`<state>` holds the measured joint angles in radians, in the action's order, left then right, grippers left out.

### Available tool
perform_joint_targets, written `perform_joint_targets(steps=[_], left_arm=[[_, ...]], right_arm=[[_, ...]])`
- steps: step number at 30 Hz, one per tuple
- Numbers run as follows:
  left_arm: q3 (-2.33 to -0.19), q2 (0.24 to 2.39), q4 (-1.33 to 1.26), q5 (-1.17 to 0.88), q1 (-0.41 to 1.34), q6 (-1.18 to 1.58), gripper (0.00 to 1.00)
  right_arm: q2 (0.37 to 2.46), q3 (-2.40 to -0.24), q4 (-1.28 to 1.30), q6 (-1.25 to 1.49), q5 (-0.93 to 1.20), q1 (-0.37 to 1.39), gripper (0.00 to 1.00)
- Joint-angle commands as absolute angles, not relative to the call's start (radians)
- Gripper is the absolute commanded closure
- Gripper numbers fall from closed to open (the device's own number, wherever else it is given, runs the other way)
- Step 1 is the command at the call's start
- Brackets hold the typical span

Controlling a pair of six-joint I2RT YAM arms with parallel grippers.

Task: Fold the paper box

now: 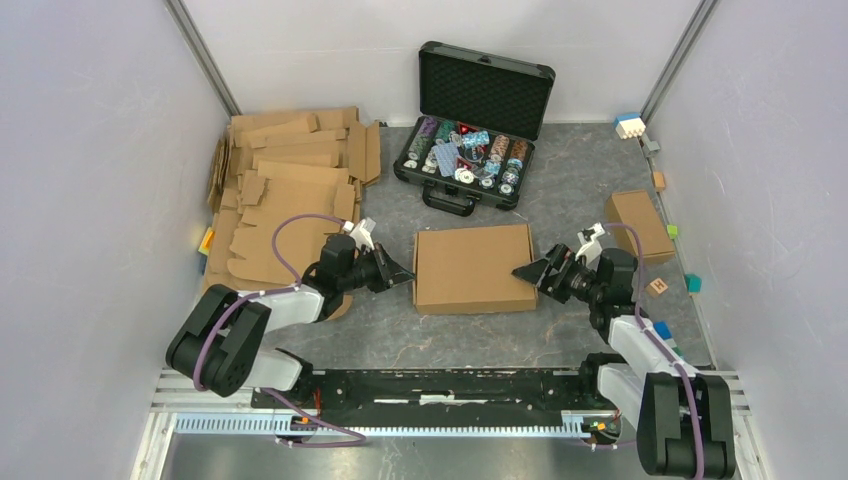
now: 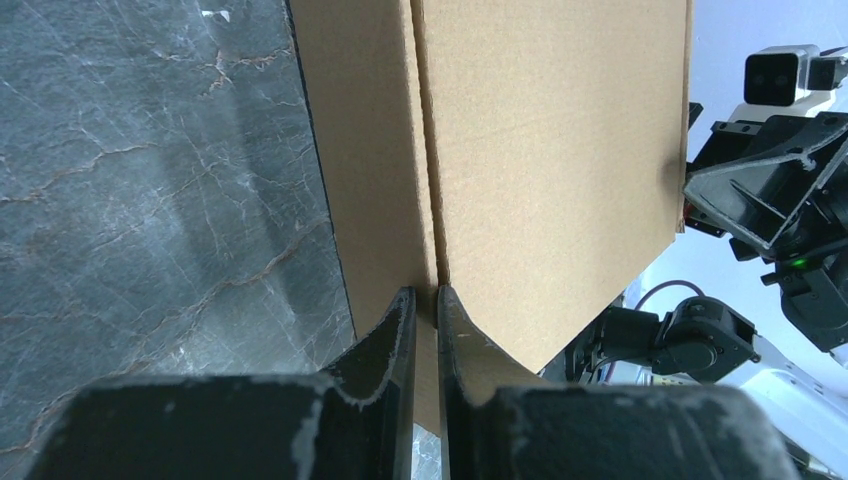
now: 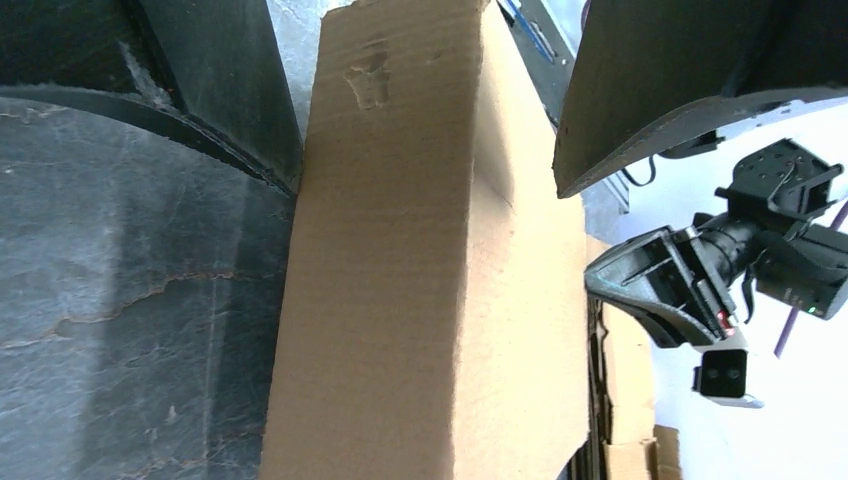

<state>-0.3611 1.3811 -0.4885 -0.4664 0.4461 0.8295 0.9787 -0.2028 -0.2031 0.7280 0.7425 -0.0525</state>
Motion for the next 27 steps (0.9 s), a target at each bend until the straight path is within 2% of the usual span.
perform_joint_targets(steps=[1, 9, 14, 19, 23, 27], left_arm=[[-0.328, 1.434, -0.312, -0.393, 0.442, 0.755, 0.95], [-0.324, 1.442, -0.316, -0.394, 0.440, 0.754, 0.95], [-0.319, 1.446, -0.318, -0.401, 0.431, 0.753, 0.96], [-0.321, 1.450, -0.322, -0.409, 0.428, 0.750, 0.96], [-0.322, 1.449, -0.322, -0.410, 0.428, 0.749, 0.96], [-0.327, 1.461, -0.323, -0.413, 0.429, 0.748, 0.96]], right_arm=[[0.934, -0.181, -0.320, 0.828, 0.829, -0.051, 0.02], [0.902, -0.168, -0.340, 0.867, 0.863, -0.050, 0.04], [0.901, -0.252, -0.092, 0.653, 0.655, -0.051, 0.02], [0.985, -0.221, -0.180, 0.673, 0.707, -0.052, 0.02], [1.002, -0.158, -0.372, 0.810, 0.849, -0.052, 0.02], [1.006, -0.104, -0.562, 0.972, 0.950, -0.051, 0.09]])
